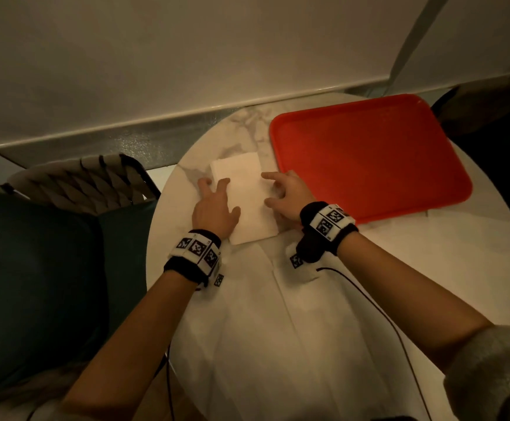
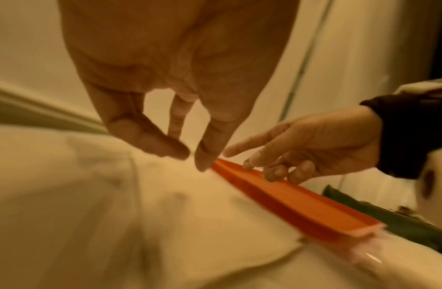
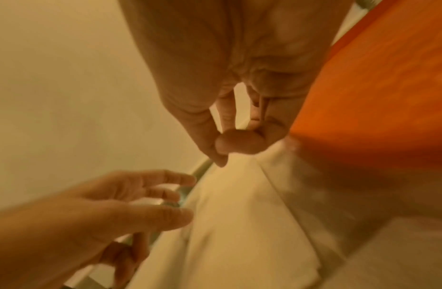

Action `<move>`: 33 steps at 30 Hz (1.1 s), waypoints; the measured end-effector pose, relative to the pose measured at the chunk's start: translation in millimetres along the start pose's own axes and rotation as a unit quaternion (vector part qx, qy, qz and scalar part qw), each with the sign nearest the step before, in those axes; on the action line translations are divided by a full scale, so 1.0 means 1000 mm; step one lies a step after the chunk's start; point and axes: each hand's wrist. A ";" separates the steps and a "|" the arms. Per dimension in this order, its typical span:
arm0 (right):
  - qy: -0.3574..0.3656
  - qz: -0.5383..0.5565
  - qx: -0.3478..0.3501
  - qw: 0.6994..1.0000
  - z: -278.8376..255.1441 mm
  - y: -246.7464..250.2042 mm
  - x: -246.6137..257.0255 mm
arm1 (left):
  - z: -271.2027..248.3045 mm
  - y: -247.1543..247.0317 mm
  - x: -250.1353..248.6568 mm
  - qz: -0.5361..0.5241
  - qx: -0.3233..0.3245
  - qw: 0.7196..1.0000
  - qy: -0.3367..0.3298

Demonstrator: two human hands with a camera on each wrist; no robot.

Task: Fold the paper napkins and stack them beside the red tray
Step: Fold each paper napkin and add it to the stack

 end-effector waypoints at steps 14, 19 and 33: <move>-0.125 -0.091 -0.001 0.988 -0.214 0.014 -0.090 | -0.168 -0.098 -0.050 0.059 0.134 0.980 -0.135; -0.144 -0.077 -0.025 0.986 -0.237 -0.009 -0.124 | -0.177 -0.113 -0.048 0.058 0.093 0.989 -0.096; -0.104 -0.017 -0.063 0.992 -0.251 0.003 -0.140 | -0.208 -0.078 -0.085 -0.336 0.039 0.938 -0.077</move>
Point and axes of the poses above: each hand's wrist, its own z-axis towards the middle knuckle, its own y-axis out of the back of the hand, x = y × z, and after that the axes turned 5 degrees about y, right-handed
